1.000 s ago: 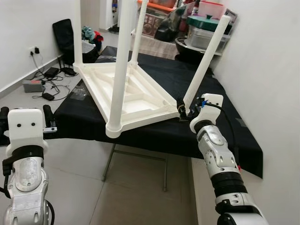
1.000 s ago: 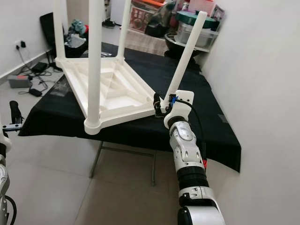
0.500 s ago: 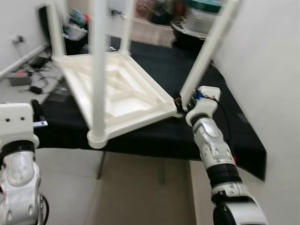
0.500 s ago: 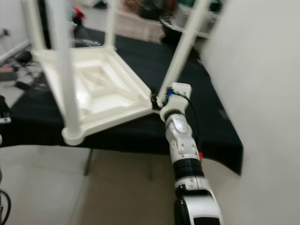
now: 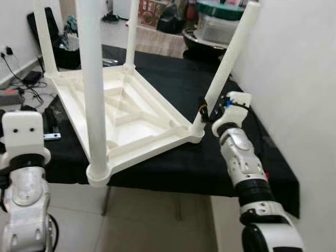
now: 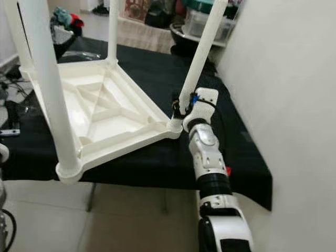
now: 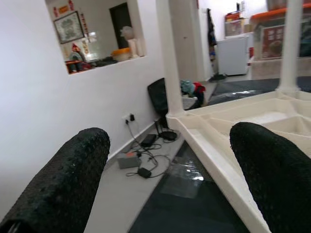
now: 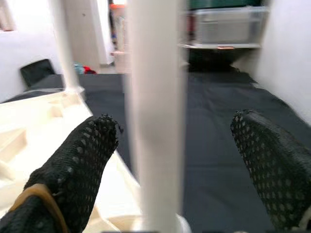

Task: Building children table

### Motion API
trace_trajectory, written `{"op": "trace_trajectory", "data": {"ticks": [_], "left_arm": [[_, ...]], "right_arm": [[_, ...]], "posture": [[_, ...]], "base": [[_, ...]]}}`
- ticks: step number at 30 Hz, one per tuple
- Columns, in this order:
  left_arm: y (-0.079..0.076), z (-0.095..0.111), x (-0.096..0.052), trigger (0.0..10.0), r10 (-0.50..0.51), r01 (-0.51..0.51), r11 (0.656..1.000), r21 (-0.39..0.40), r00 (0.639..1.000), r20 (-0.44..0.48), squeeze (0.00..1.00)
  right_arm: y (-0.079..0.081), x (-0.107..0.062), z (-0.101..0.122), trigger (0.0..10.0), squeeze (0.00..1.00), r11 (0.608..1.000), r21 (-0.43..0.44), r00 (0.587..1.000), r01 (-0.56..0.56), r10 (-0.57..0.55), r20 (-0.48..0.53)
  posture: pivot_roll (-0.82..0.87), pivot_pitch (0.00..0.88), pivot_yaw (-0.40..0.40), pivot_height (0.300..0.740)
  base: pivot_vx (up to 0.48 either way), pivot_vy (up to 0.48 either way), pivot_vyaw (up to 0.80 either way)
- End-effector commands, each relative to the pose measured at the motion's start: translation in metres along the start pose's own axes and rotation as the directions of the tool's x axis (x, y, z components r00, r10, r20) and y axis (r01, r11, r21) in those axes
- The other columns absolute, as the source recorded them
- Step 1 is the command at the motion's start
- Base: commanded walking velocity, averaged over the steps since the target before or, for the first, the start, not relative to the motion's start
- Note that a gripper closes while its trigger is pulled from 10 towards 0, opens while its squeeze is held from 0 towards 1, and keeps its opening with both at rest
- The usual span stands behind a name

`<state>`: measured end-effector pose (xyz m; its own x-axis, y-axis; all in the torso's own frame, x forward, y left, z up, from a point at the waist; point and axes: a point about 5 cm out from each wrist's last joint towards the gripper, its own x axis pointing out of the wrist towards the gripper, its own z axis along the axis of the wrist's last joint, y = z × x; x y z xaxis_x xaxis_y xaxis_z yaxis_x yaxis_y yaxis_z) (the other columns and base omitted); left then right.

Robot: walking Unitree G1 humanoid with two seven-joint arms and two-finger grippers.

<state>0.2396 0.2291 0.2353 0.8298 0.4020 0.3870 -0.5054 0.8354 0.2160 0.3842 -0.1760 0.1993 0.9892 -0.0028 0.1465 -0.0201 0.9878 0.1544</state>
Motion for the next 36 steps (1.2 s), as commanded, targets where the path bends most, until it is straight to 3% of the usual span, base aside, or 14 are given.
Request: {"op": "trace_trajectory", "data": {"ticks": [1,2,4,8,11,12,14,15,16,28,29,34,35,36], "left_arm": [[-0.008,0.002,-0.005,10.0,-0.032,0.032,0.999,-0.021,0.999,-0.004,0.00],[-0.021,0.008,-0.013,10.0,-0.085,0.085,0.995,-0.058,0.996,0.001,0.00],[-0.025,0.010,-0.017,10.0,-0.104,0.104,0.992,-0.072,0.995,0.003,0.00],[-0.060,0.015,-0.052,10.0,-0.294,0.284,0.943,-0.173,0.955,-0.035,0.00],[-0.065,0.013,-0.059,10.0,-0.306,0.296,0.940,-0.169,0.951,-0.041,0.00],[-0.065,0.013,-0.061,10.0,-0.304,0.293,0.942,-0.164,0.952,-0.041,0.00],[-0.067,0.010,-0.065,10.0,-0.298,0.285,0.944,-0.167,0.953,-0.058,0.00],[-0.067,0.008,-0.067,10.0,-0.293,0.278,0.945,-0.170,0.953,-0.072,0.00],[-0.067,0.007,-0.068,10.0,-0.292,0.276,0.946,-0.168,0.953,-0.078,0.00],[-0.084,0.016,-0.063,10.0,-0.379,0.362,0.908,-0.212,0.925,-0.042,0.00],[-0.087,0.020,-0.063,10.0,-0.395,0.381,0.899,-0.217,0.918,-0.024,0.00],[-0.093,0.027,-0.073,10.0,-0.435,0.425,0.876,-0.225,0.900,0.008,0.00],[-0.094,0.028,-0.077,10.0,-0.449,0.438,0.868,-0.235,0.893,0.007,0.00],[-0.094,0.028,-0.077,10.0,-0.449,0.438,0.868,-0.235,0.893,0.007,0.00]], "right_arm": [[-0.006,0.003,0.006,10.0,0.00,1.000,0.004,1.000,0.010,-0.010,0.022],[-0.006,0.008,0.010,10.0,1.00,1.000,-0.005,1.000,0.005,-0.005,0.031],[-0.006,0.010,0.012,10.0,1.00,1.000,-0.005,0.999,0.001,-0.001,0.033],[0.006,0.017,0.014,10.0,1.00,0.997,0.011,0.997,-0.072,0.071,0.022],[0.012,0.019,0.013,10.0,1.00,0.995,0.020,0.995,-0.101,0.101,0.009],[0.015,0.020,0.013,10.0,0.31,0.993,0.024,0.993,-0.115,0.115,0.003],[0.021,0.020,0.011,10.0,0.31,0.989,0.031,0.990,-0.143,0.143,-0.005],[0.025,0.021,0.010,10.0,0.11,0.987,0.019,0.987,-0.160,0.160,-0.016],[0.029,0.021,0.007,10.0,0.00,0.984,0.013,0.984,-0.176,0.176,-0.028],[0.034,0.030,0.011,10.0,0.01,0.990,0.031,0.990,-0.137,0.138,-0.032],[0.036,0.032,0.016,10.0,1.00,0.989,0.045,0.989,-0.143,0.144,-0.019],[0.040,0.036,0.022,10.0,1.00,0.988,0.049,0.989,-0.149,0.150,-0.009],[0.041,0.037,0.022,10.0,0.00,0.988,0.047,0.989,-0.147,0.147,-0.013],[0.041,0.037,0.022,10.0,0.00,0.988,0.047,0.989,-0.147,0.147,-0.013]], "posture": [[0.14,0.081,-0.195,0.740],[0.14,0.083,-0.195,0.740],[0.14,0.083,-0.195,0.740],[0.15,0.088,-0.201,0.740],[0.14,0.087,-0.200,0.740],[0.14,0.087,-0.200,0.740],[0.14,0.088,-0.202,0.740],[0.14,0.088,-0.202,0.740],[0.15,0.091,-0.207,0.740],[0.14,0.090,-0.201,0.740],[0.14,0.090,-0.202,0.740],[0.15,0.095,-0.205,0.740],[0.15,0.095,-0.205,0.740],[0.15,0.095,-0.205,0.740]], "base": [[0.000,0.000,0.00],[0.000,0.000,0.00],[0.000,0.000,0.00],[0.000,0.000,0.00],[0.000,0.000,0.00],[0.000,0.000,0.00],[0.000,0.000,0.00],[0.000,0.000,0.00],[0.000,0.000,0.00],[0.000,0.000,0.00],[0.000,0.000,0.00],[0.000,0.000,0.00],[0.000,0.000,0.00],[0.000,0.000,0.00]]}}
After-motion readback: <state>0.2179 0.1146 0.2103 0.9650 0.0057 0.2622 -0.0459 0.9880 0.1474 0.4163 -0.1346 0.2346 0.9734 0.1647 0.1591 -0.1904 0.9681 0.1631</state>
